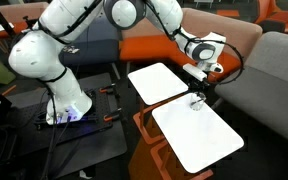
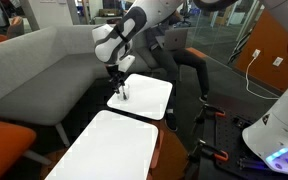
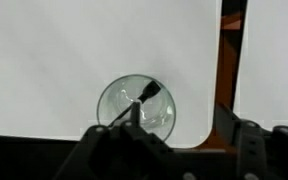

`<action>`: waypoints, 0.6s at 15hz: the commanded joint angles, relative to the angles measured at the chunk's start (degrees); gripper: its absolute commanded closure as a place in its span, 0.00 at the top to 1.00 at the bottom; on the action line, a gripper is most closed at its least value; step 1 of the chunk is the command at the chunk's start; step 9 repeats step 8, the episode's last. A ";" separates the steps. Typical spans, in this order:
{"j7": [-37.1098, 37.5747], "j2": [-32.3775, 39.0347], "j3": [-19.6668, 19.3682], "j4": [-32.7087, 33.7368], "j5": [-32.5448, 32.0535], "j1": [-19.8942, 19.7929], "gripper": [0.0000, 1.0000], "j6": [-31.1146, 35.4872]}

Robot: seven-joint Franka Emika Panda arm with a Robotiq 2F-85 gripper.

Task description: Move the cup slightly backwards

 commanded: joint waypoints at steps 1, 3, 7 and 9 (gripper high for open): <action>-2.97 -10.87 2.00 -13.02 1.15 -1.49 1.00 3.26; -2.51 -16.83 2.04 -18.85 1.48 -1.48 1.00 2.07; -4.29 -28.02 2.03 -30.70 2.09 -2.45 1.00 2.20; -5.63 -30.40 1.97 -33.22 2.14 -2.80 1.00 1.75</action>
